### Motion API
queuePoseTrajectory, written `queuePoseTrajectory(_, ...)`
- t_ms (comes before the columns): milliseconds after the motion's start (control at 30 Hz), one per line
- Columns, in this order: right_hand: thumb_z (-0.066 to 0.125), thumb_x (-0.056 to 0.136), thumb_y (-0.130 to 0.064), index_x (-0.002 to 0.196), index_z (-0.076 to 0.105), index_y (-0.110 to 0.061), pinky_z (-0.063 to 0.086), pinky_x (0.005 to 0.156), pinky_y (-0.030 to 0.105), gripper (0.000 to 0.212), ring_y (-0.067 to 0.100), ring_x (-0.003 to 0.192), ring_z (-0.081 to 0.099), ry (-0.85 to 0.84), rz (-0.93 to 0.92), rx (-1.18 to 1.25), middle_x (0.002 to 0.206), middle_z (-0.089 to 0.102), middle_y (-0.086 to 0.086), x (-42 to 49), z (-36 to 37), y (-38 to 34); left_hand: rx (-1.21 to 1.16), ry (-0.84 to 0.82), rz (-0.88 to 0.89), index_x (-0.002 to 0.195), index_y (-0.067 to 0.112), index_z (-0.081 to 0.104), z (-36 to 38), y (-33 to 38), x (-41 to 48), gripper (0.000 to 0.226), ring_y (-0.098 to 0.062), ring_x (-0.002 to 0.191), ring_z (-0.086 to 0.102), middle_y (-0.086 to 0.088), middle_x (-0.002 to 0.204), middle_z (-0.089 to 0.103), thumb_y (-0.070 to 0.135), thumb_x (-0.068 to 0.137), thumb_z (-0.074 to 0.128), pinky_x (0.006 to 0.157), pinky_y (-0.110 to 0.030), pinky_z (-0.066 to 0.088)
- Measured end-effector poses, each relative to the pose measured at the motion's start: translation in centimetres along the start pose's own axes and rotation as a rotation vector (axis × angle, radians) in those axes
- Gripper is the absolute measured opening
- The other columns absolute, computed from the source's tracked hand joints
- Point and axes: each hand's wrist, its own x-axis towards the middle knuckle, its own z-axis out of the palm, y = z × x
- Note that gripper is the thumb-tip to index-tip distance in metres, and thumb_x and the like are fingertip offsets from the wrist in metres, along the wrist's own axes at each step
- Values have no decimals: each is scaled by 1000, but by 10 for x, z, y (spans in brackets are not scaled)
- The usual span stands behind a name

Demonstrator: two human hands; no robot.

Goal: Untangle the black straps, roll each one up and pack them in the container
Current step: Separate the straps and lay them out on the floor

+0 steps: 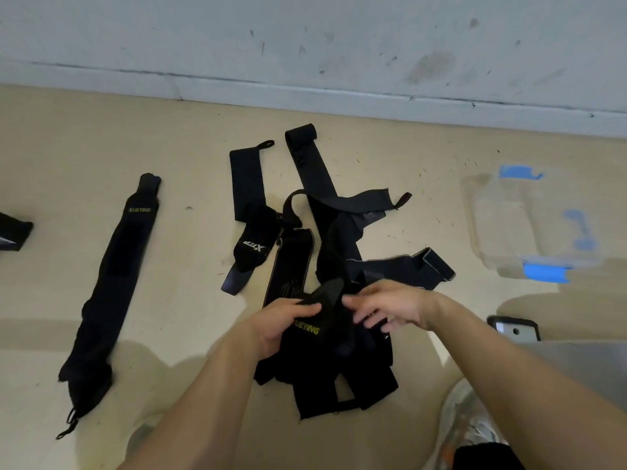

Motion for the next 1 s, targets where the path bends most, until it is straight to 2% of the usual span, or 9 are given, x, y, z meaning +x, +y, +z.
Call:
queuePoseTrajectory(100, 55, 101, -41, 115, 67, -18, 53, 72, 30, 30, 17, 87, 68, 300, -47, 356, 102, 71, 2, 23, -7, -2, 42, -52, -36, 124, 5, 72, -5, -12, 2, 35, -35, 116, 69, -18, 124, 72, 22, 94, 71, 99, -43, 56)
queuePoseTrajectory(200, 50, 103, -16, 117, 62, -8, 51, 62, 27, 20, 19, 71, 60, 509, -89, 427, 91, 65, 8, 40, -5, -16, 67, -73, -62, 122, 6, 73, -10, -16, 5, 33, -33, 116, 69, -15, 122, 73, 22, 93, 72, 103, -44, 53)
queuePoseTrajectory(367, 65, 96, -44, 131, 55, -2, 63, 77, 43, 56, 26, 85, 68, 607, -58, 176, 105, 68, 13, 68, 5, -42, 145, -25, -58, 118, 9, 75, -29, -19, 15, 28, -32, 114, 70, -14, 119, 75, 22, 93, 73, 111, -49, 48)
queuePoseTrajectory(500, 75, 89, -34, 139, 48, -11, 56, 93, 44, 61, 28, 108, 64, 568, -56, -80, 122, 62, 8, 84, 13, -47, 256, 85, -43, 121, 19, 69, -37, -5, 15, 40, -25, 107, 73, -7, 113, 77, 28, 84, 82, 102, -46, 56)
queuePoseTrajectory(667, 62, 94, -26, 141, 51, -17, 52, 94, 40, 50, 29, 117, 59, 675, -80, -270, 140, 48, 9, 95, 12, -40, 244, 172, 137, 96, 20, 74, -38, 28, 16, 5, -21, 99, 72, 2, 89, 78, 22, 94, 70, 89, -34, 54)
queuePoseTrajectory(733, 55, 95, -19, 142, 51, -14, 49, 94, 38, 48, 31, 120, 57, 745, -99, -224, 139, 50, 11, 98, 3, -39, 235, 203, 220, 99, 17, 76, -34, 43, 23, 12, -24, 101, 72, 0, 92, 79, 24, 96, 67, 86, -32, 53)
queuePoseTrajectory(867, 50, 95, -7, 137, 56, -2, 45, 95, 32, 42, 33, 123, 57, 729, -34, -83, 134, 61, 16, 107, -20, -45, 276, 274, 335, 109, 19, 77, -23, 66, 50, 19, -22, 105, 71, -3, 108, 77, 29, 97, 66, 99, -40, 52)
queuePoseTrajectory(933, 49, 96, -7, 123, 65, 5, 43, 87, 29, 33, 34, 115, 61, 691, 2, -19, 122, 67, 17, 112, -27, -48, 274, 282, 363, 129, 21, 70, -15, 76, 63, 48, -21, 112, 67, 0, 127, 70, 42, 86, 71, 105, -43, 50)
queuePoseTrajectory(1000, 51, 96, -9, 111, 69, 5, 42, 80, 27, 28, 34, 105, 64, 640, 17, 9, 108, 70, 17, 121, -32, -50, 258, 272, 346, 134, 21, 66, -12, 80, 80, 72, -23, 116, 66, 0, 135, 67, 54, 71, 74, 107, -45, 49)
